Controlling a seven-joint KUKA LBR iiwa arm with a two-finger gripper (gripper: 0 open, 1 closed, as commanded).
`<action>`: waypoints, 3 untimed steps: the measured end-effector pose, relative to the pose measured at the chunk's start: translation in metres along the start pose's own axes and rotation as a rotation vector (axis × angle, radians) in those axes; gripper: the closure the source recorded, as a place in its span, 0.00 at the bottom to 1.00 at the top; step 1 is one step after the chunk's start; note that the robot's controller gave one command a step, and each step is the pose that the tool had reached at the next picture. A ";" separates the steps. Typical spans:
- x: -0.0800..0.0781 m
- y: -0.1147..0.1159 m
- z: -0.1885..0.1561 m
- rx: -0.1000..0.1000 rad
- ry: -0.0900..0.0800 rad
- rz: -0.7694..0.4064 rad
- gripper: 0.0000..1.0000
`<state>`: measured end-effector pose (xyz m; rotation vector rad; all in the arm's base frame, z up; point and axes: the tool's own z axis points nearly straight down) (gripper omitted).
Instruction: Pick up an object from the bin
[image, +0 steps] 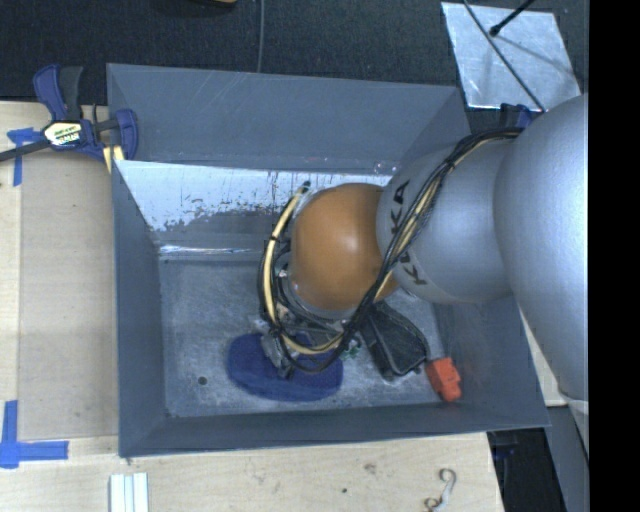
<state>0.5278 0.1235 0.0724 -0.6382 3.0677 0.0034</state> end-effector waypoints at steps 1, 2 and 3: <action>0.000 0.000 0.000 0.000 0.001 0.001 0.00; -0.029 0.038 0.001 0.001 0.004 -0.100 0.00; -0.029 0.038 0.000 0.000 0.001 -0.096 1.00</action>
Offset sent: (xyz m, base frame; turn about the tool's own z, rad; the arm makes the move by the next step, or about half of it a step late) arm 0.0000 0.0000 0.0000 0.0000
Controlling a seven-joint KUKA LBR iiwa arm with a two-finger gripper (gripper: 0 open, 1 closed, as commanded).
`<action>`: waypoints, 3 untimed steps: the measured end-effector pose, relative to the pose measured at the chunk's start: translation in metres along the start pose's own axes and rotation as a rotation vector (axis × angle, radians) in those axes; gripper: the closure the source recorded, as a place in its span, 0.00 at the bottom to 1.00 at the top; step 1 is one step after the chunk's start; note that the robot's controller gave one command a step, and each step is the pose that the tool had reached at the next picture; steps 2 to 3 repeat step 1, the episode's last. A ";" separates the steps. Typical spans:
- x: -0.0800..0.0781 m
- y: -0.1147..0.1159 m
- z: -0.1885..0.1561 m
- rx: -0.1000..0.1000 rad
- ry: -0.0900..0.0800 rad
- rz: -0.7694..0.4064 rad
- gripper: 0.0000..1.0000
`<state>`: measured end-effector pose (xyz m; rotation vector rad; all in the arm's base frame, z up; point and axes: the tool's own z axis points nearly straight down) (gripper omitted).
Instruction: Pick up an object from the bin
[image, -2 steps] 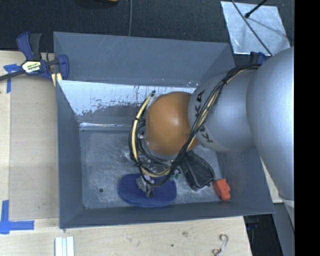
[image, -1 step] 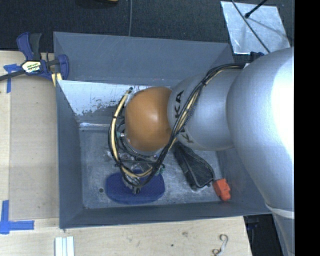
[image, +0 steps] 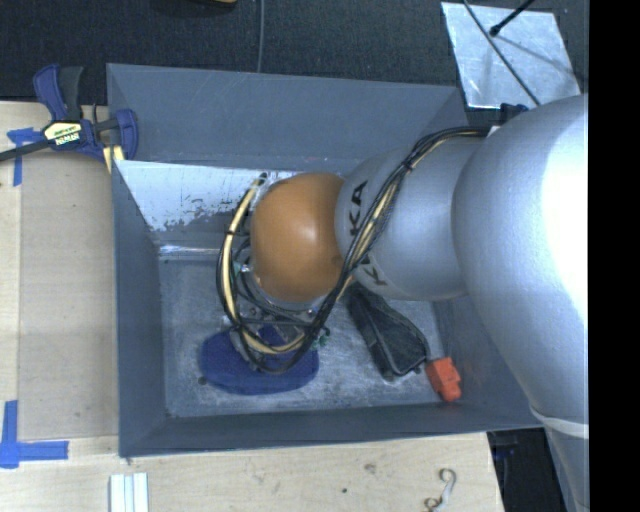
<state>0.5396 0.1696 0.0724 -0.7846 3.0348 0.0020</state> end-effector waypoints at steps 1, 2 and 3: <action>0.012 0.011 -0.154 0.002 -0.005 -0.051 1.00; 0.012 0.011 -0.154 0.002 -0.005 -0.051 1.00; 0.012 0.011 -0.154 0.002 -0.005 -0.051 1.00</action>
Offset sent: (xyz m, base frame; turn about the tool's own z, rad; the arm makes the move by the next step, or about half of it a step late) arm -0.0194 0.0025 0.1484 -0.0520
